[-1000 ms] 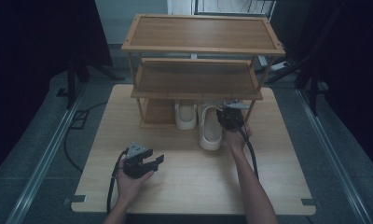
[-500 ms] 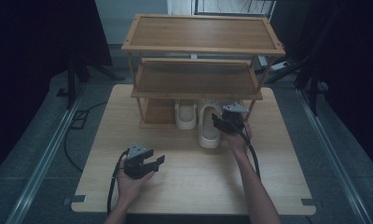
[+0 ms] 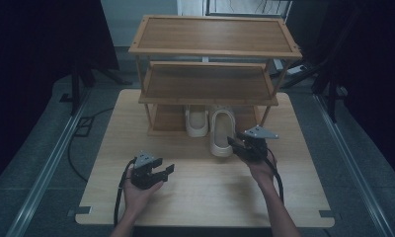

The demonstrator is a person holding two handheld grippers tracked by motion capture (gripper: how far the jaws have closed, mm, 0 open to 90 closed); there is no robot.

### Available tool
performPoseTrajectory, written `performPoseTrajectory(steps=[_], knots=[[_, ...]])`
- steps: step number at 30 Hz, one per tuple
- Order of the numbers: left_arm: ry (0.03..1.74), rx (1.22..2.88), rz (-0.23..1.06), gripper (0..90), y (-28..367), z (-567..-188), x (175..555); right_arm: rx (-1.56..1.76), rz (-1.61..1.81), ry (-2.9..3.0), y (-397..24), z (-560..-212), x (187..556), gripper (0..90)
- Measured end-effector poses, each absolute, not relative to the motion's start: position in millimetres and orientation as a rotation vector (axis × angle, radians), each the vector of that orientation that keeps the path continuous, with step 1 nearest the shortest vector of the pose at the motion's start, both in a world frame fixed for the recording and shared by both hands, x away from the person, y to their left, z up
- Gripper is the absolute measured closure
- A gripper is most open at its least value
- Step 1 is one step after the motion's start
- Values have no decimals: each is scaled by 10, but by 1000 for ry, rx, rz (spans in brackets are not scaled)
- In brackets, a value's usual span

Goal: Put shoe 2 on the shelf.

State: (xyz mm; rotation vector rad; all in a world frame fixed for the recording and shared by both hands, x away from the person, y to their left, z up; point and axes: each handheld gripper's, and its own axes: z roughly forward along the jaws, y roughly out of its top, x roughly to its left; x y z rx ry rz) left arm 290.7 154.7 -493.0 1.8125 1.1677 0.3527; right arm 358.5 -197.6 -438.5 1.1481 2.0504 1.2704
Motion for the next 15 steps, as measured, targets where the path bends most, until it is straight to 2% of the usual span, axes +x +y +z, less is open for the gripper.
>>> performPoseTrajectory(steps=[3, 7, 10, 15], knots=[[1165, 1818, 350, 423, 1541, -4933, 2908, 1133, 1297, 2106, -1972, -4418, 3456, 737], [1165, 1817, 352, 423, 1541, -4930, 2905, 1091, 1247, 2191, -1938, -4453, 3344, 847], [1166, 1810, 354, 424, 1551, -4921, 2902, 1080, 1218, 2238, -1942, -4505, 3274, 896], [1158, 1820, 352, 424, 1524, -4924, 2896, 1095, 1163, 2288, -1956, -4618, 3250, 900]])
